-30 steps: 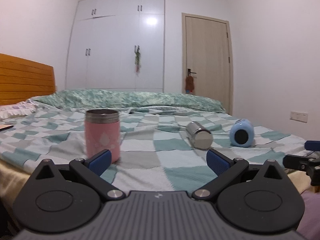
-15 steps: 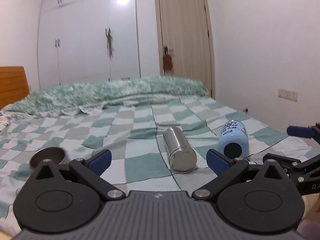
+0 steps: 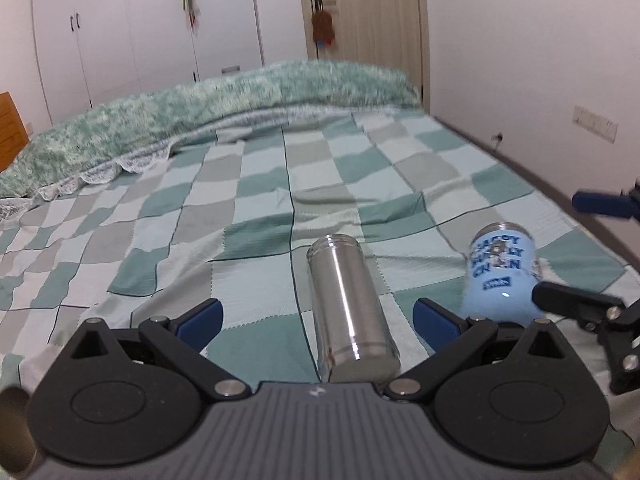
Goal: Flip cup upright
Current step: 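Reach the left gripper to the lying silver tumbler and close on it, then lift the silver tumbler with the left gripper, set it down, open, then grasp the lying silver tumbler around its body with the right gripper, then rotate the tumbler upright with the right gripper and lower it beside the pink cup, then open the right gripper and withdraw it from the upright tumbler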
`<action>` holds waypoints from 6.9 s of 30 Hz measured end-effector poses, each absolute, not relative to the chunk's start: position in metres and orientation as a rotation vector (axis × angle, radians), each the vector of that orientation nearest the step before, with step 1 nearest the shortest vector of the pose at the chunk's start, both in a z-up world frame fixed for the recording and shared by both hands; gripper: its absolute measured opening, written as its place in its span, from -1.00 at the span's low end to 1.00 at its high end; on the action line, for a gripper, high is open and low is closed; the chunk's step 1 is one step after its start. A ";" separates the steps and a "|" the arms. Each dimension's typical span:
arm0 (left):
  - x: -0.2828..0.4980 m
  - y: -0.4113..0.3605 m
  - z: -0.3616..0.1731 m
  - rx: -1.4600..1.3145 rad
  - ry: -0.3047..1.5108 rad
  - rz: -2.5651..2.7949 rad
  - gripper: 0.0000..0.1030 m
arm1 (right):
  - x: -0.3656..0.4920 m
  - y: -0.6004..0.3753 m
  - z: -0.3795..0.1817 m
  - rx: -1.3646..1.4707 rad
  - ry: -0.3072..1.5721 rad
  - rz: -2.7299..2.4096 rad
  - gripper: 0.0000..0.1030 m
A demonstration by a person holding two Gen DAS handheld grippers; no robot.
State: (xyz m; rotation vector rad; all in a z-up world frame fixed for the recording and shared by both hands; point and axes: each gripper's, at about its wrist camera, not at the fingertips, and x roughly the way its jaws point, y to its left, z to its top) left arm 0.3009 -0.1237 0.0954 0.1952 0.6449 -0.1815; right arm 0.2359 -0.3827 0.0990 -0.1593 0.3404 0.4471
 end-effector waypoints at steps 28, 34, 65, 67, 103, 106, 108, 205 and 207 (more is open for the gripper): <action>0.380 -0.140 0.053 0.158 1.028 -0.206 0.23 | 0.285 -0.394 0.103 -0.193 0.494 0.531 1.00; 0.345 -0.128 0.077 0.140 0.974 -0.221 0.23 | 0.250 -0.380 0.121 -0.198 0.476 0.532 1.00; 0.157 -0.083 0.040 -0.037 0.920 -0.074 0.23 | 0.095 -0.345 0.106 -0.220 0.580 0.489 1.00; 0.154 -0.082 0.032 -0.046 0.921 -0.077 0.24 | 0.093 -0.345 0.104 -0.216 0.587 0.479 1.00; 0.142 0.072 0.059 0.046 0.725 -0.245 1.00 | 0.170 -0.197 0.074 -0.041 0.897 0.377 1.00; 0.146 0.078 0.053 0.036 0.732 -0.262 1.00 | 0.182 -0.190 0.066 -0.017 0.958 0.340 1.00; 0.147 0.081 0.050 0.031 0.731 -0.274 1.00 | 0.190 -0.187 0.061 0.000 0.991 0.321 1.00; 0.045 0.028 0.048 -0.017 0.303 -0.161 1.00 | 0.011 -0.263 0.064 -0.111 0.247 0.359 1.00; 0.038 0.016 0.038 -0.001 0.281 -0.156 1.00 | -0.003 -0.275 0.049 -0.135 0.237 0.332 1.00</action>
